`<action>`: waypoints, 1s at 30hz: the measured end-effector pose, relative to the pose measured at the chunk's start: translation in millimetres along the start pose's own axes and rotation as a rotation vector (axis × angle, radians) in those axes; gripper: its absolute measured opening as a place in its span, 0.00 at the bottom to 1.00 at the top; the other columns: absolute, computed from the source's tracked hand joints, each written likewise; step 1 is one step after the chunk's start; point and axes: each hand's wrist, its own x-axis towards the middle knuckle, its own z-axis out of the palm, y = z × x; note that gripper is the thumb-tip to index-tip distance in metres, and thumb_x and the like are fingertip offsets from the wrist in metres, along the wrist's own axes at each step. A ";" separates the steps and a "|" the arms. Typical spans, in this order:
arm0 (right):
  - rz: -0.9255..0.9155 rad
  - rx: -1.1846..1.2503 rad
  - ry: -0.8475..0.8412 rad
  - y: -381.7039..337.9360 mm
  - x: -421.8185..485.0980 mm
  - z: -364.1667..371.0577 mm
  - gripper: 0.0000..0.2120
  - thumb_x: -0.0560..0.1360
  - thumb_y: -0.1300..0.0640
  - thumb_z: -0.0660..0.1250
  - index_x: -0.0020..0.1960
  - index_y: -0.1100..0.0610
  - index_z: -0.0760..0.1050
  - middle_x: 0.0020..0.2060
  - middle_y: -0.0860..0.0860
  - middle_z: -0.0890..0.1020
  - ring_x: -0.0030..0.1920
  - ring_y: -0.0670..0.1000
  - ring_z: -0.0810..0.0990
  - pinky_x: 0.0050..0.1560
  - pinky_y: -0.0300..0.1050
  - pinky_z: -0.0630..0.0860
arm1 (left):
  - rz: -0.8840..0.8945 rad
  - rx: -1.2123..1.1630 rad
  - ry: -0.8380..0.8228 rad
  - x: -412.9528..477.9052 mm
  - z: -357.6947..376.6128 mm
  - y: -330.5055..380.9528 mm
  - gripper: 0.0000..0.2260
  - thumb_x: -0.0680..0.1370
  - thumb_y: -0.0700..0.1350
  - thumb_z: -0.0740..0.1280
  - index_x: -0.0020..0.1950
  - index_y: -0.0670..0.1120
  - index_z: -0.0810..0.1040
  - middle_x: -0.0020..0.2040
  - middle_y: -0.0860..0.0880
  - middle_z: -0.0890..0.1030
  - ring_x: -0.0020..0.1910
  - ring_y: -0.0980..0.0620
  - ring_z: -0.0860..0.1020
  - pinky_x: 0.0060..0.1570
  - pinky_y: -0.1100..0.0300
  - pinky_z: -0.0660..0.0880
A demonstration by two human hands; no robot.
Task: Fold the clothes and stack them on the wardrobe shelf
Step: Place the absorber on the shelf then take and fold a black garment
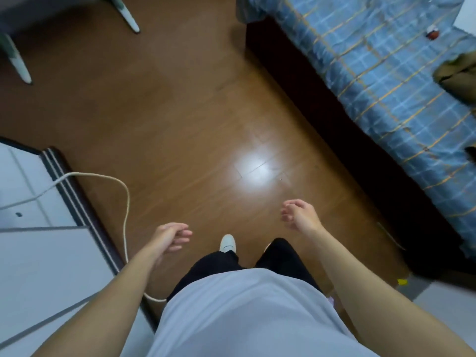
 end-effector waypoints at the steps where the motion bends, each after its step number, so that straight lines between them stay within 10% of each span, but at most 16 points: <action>1: 0.036 -0.057 0.007 2.7 7.0 0.5 0.07 0.83 0.60 0.61 0.55 0.59 0.78 0.45 0.55 0.83 0.39 0.51 0.81 0.41 0.46 0.78 | 0.010 -0.019 -0.005 2.8 -1.6 9.2 0.09 0.83 0.43 0.62 0.56 0.45 0.82 0.51 0.47 0.86 0.52 0.47 0.84 0.50 0.55 0.79; 13: 0.231 -0.381 -0.037 -76.4 139.4 -16.8 0.10 0.83 0.60 0.60 0.57 0.65 0.77 0.43 0.57 0.82 0.41 0.56 0.80 0.45 0.50 0.79 | 0.239 -0.413 0.163 61.6 -17.8 215.4 0.06 0.81 0.38 0.63 0.56 0.45 0.77 0.49 0.48 0.84 0.40 0.54 0.80 0.36 0.64 0.76; 18: 0.129 -0.492 -0.163 -186.9 202.5 31.6 0.11 0.83 0.60 0.60 0.61 0.65 0.73 0.50 0.61 0.82 0.44 0.56 0.79 0.49 0.53 0.78 | 0.078 -0.302 0.162 89.6 -51.7 235.4 0.08 0.83 0.41 0.62 0.58 0.46 0.80 0.53 0.48 0.85 0.51 0.49 0.83 0.53 0.53 0.79; 30: -0.259 -0.366 -0.408 -475.4 268.4 255.7 0.05 0.80 0.59 0.62 0.49 0.54 0.76 0.38 0.47 0.84 0.38 0.49 0.82 0.39 0.42 0.77 | -0.330 -0.376 0.150 142.3 -143.6 187.4 0.10 0.84 0.44 0.60 0.57 0.46 0.80 0.55 0.46 0.84 0.53 0.48 0.81 0.55 0.50 0.77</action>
